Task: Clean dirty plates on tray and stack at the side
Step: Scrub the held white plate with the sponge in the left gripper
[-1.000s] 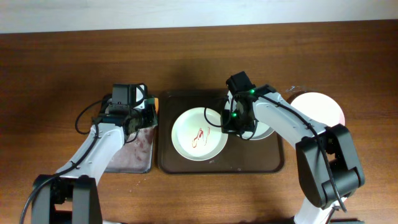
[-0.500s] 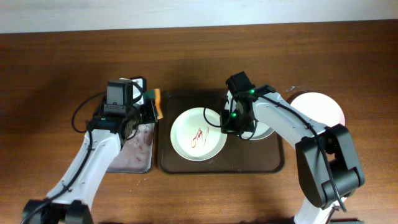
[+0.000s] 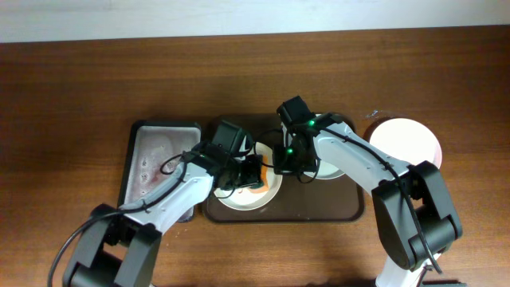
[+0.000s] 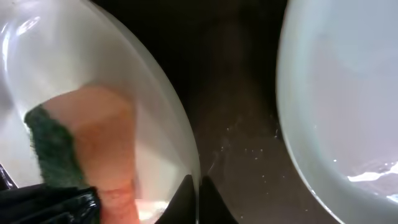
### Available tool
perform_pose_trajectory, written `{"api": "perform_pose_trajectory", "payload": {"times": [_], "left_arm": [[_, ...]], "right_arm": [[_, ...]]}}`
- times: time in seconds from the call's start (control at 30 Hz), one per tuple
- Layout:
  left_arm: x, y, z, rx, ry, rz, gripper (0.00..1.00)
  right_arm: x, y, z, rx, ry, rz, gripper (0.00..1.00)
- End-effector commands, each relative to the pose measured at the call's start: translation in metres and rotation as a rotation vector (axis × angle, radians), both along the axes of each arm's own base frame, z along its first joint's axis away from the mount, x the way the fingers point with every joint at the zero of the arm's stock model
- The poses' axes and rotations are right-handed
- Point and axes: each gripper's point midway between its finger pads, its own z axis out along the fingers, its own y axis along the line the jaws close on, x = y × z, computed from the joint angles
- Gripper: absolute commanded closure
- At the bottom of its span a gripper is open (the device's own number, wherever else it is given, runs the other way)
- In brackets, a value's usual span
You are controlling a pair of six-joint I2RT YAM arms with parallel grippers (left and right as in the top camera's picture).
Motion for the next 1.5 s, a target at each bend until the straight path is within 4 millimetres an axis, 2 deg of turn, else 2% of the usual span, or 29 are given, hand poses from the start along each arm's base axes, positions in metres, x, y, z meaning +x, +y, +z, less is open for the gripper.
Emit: {"api": "perform_pose_trajectory", "payload": {"times": [0.0, 0.1, 0.23, 0.3, 0.43, 0.57, 0.7, 0.87, 1.0, 1.17, 1.23, 1.33, 1.4, 1.47], "left_arm": [[-0.001, -0.005, -0.008, -0.006, 0.042, 0.024, 1.0], [0.001, -0.002, -0.015, 0.018, 0.042, 0.033, 1.0], [0.015, 0.041, -0.027, 0.235, -0.021, 0.136, 1.0], [0.015, 0.064, -0.03, 0.316, -0.01, 0.178, 1.0], [0.012, 0.081, -0.025, 0.348, -0.002, 0.161, 1.0], [0.016, 0.069, 0.006, 0.28, -0.094, 0.079, 1.0], [0.022, 0.033, 0.024, 0.072, -0.106, 0.06, 1.0], [0.028, 0.017, 0.024, -0.022, -0.091, 0.072, 1.0], [0.028, -0.006, 0.014, -0.138, -0.04, 0.028, 1.0], [0.022, -0.018, -0.007, -0.193, 0.055, 0.026, 1.0], [0.017, -0.015, -0.021, -0.171, 0.095, 0.031, 1.0], [0.017, -0.009, -0.021, -0.154, 0.089, 0.025, 1.0], [0.021, 0.008, -0.023, -0.105, 0.094, 0.073, 1.0], [0.023, 0.034, -0.021, -0.025, 0.08, 0.11, 1.0]], "right_arm": [[-0.003, -0.002, -0.007, -0.016, 0.016, -0.005, 0.96], [-0.003, -0.002, -0.007, -0.016, 0.017, -0.005, 0.96], [-0.005, -0.002, -0.007, -0.02, 0.024, -0.005, 0.96], [-0.005, -0.003, -0.007, -0.021, 0.026, -0.005, 0.96], [-0.005, -0.003, -0.007, -0.021, 0.026, -0.005, 0.96], [-0.006, -0.003, -0.007, -0.021, 0.027, -0.005, 0.96], [-0.006, -0.003, -0.007, -0.022, 0.028, -0.005, 0.96], [-0.006, -0.003, -0.007, -0.023, 0.03, -0.005, 0.96], [-0.007, -0.003, -0.007, -0.024, 0.033, -0.005, 0.96], [-0.008, -0.004, -0.007, -0.026, 0.037, -0.005, 0.96], [-0.008, -0.004, -0.007, -0.027, 0.039, -0.005, 0.96], [-0.009, -0.004, -0.008, -0.027, 0.04, -0.005, 0.96], [-0.009, -0.004, -0.008, -0.027, 0.04, -0.005, 0.96], [-0.009, -0.004, -0.008, -0.028, 0.04, -0.005, 0.96]]}}
